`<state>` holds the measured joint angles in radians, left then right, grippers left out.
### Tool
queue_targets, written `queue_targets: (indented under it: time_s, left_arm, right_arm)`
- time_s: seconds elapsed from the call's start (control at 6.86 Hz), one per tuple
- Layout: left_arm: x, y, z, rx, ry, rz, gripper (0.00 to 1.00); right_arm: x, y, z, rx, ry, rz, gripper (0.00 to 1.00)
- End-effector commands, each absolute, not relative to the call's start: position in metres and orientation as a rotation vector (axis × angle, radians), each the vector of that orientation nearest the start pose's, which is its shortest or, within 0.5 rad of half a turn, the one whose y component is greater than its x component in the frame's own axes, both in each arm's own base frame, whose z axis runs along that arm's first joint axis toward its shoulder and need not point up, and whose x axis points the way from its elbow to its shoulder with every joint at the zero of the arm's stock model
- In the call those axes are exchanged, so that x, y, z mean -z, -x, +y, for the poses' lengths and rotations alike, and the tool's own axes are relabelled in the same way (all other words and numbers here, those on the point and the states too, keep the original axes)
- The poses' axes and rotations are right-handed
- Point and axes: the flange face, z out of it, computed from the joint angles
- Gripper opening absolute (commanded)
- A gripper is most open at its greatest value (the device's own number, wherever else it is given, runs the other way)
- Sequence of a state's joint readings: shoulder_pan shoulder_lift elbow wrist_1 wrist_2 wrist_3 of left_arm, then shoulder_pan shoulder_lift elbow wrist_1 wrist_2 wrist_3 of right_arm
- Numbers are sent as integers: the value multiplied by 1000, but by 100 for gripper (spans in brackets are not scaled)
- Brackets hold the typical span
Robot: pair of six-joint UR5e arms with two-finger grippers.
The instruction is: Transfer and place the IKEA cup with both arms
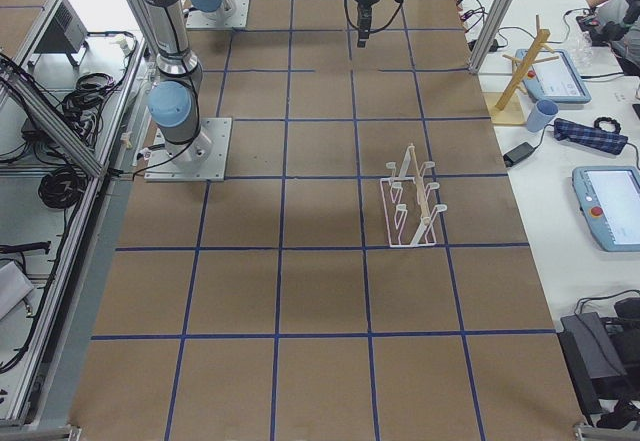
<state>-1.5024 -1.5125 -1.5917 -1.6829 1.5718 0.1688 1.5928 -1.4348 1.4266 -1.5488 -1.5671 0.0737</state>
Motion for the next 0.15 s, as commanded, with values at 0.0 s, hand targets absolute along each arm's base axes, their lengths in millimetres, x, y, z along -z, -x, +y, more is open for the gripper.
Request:
queue_targets:
  time_s: [0.0]
  left_arm:
    - [-499,102,-468,-105,-159,3145,100]
  right_arm:
    - [-486,-146,-546,-13,-84,3133,100]
